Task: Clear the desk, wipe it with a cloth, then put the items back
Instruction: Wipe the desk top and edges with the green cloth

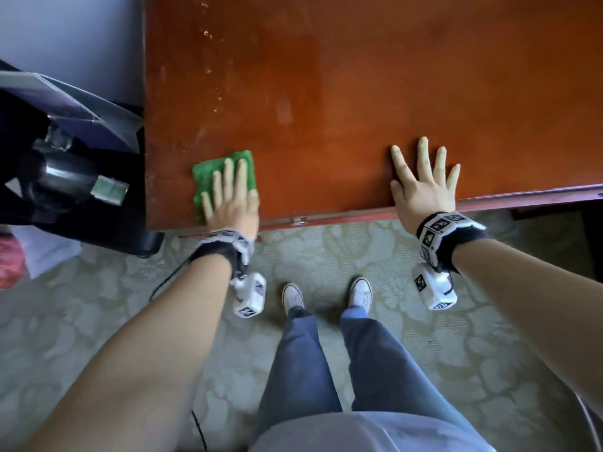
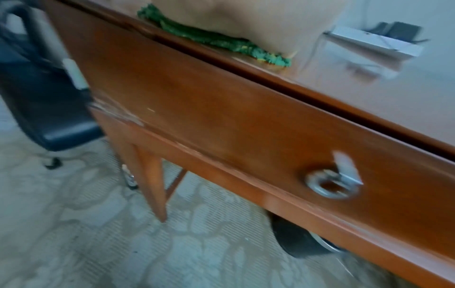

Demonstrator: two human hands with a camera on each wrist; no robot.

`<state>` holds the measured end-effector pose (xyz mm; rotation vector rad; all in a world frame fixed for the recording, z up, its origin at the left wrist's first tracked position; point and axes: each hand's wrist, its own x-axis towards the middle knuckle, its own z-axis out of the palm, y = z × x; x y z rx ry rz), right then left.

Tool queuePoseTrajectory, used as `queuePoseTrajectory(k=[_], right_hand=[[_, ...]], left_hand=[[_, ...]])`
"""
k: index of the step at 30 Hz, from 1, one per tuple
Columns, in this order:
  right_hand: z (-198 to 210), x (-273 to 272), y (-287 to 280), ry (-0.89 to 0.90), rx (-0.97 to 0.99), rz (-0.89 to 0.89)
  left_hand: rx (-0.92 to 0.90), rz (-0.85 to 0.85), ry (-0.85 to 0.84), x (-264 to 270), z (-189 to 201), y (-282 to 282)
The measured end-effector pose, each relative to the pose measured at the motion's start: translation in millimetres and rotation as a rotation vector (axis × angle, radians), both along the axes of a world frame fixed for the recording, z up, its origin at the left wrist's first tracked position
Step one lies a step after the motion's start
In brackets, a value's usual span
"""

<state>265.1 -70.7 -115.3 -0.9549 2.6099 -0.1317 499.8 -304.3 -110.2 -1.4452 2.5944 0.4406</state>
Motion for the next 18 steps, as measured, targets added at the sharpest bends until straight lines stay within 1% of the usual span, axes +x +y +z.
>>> queuePoseTrajectory(k=[1, 3, 5, 7, 8, 12, 14, 16, 18], right_hand=[[-1, 5, -2, 0.001, 0.003, 0.005], [-2, 15, -6, 0.007, 0.001, -0.013], [-4, 24, -13, 0.014, -0.012, -0.039], [-5, 30, -21, 0.023, -0.017, -0.064], [-5, 33, -24, 0.023, -0.017, -0.073], [-6, 46, -32, 0.022, -0.014, -0.071], [-6, 51, -36, 0.02, -0.011, -0.072], [-5, 57, -40, 0.017, -0.009, -0.064], [-4, 67, -48, 0.022, 0.0, -0.007]], left_hand=[[-0.006, 0.043, 0.002, 15, 1, -15], [-0.012, 0.098, 0.003, 30, -1, -31], [-0.016, 0.159, -0.002, 26, -3, -27], [-0.012, 0.188, 0.003, 8, -3, -10], [-0.008, 0.153, 0.003, -3, -4, 2], [0.006, -0.138, 0.036, -45, -8, 70], [0.008, -0.198, 0.056, -56, -10, 95], [-0.013, -0.24, 0.076, -53, -12, 95], [-0.046, -0.379, 0.084, -33, -13, 73]])
